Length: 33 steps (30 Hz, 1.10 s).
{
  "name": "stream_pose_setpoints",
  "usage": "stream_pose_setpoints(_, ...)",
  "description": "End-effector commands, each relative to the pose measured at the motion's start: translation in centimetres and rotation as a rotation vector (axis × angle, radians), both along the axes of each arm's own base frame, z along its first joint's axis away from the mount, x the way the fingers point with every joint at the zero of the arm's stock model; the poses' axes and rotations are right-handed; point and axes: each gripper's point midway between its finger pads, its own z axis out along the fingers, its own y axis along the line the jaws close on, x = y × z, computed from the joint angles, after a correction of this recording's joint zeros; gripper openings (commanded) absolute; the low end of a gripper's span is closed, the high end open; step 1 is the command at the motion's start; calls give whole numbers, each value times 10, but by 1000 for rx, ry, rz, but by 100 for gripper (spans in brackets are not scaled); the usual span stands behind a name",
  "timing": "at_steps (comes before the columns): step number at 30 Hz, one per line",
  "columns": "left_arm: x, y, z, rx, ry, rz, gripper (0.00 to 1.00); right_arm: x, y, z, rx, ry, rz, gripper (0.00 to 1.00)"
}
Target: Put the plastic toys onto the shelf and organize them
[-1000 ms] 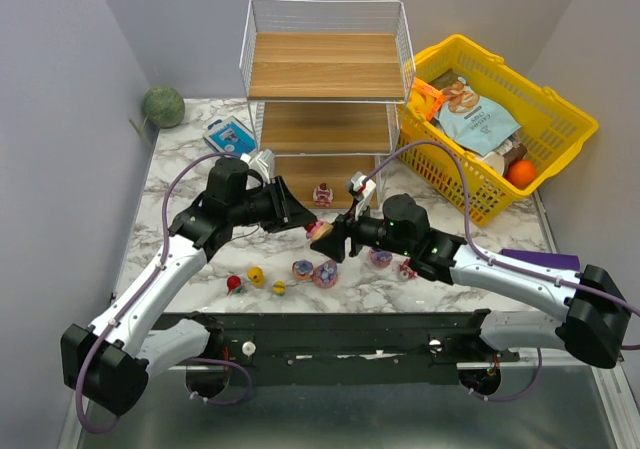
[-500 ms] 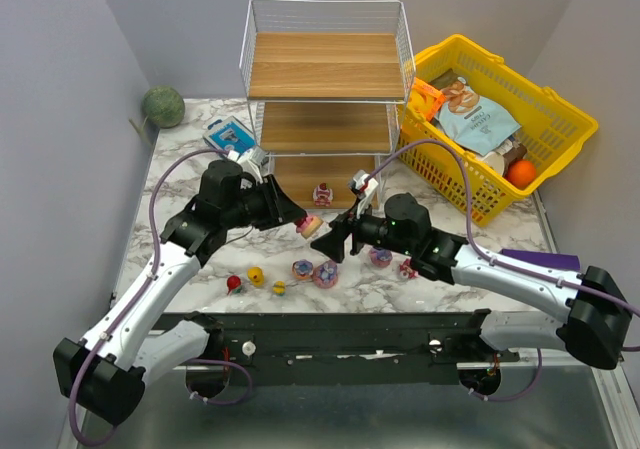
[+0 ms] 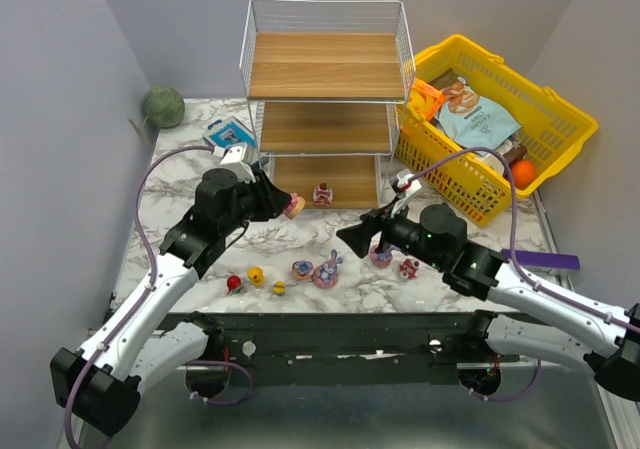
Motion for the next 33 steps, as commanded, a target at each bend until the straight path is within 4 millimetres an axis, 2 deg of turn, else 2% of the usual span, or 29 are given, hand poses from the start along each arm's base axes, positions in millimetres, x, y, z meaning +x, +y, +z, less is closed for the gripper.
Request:
stream_pose_setpoints(1, 22, 10, 2, 91, -160, 68, 0, -2, -29, -10, -32, 42, -105, 86)
stream_pose_setpoints(6, 36, 2, 7, 134, -262, 34, 0, -8, -45, -5, -1, 29, -132, 86)
stream_pose_setpoints(8, 40, -2, -6, 173, -242, 14, 0, -10, -49, -2, 5, 24, -142, 86)
stream_pose_setpoints(13, 53, -11, -19, 243, -278, -2, 0, -15, -59, -2, -10, 39, -153, 86)
stream_pose_setpoints(18, 62, -13, -34, 317, -306, 23, 0, -19, -65, -3, -24, 51, -154, 86)
stream_pose_setpoints(22, 66, -16, -49, 382, -310, 39, 0, -22, -67, -4, -36, 59, -150, 86)
stream_pose_setpoints(26, 66, -21, -55, 418, -349, 75, 0, -24, -70, -4, -41, 65, -150, 86)
stream_pose_setpoints(33, 75, -12, -77, 475, -356, 159, 0, -28, -73, -4, -54, 72, -141, 86)
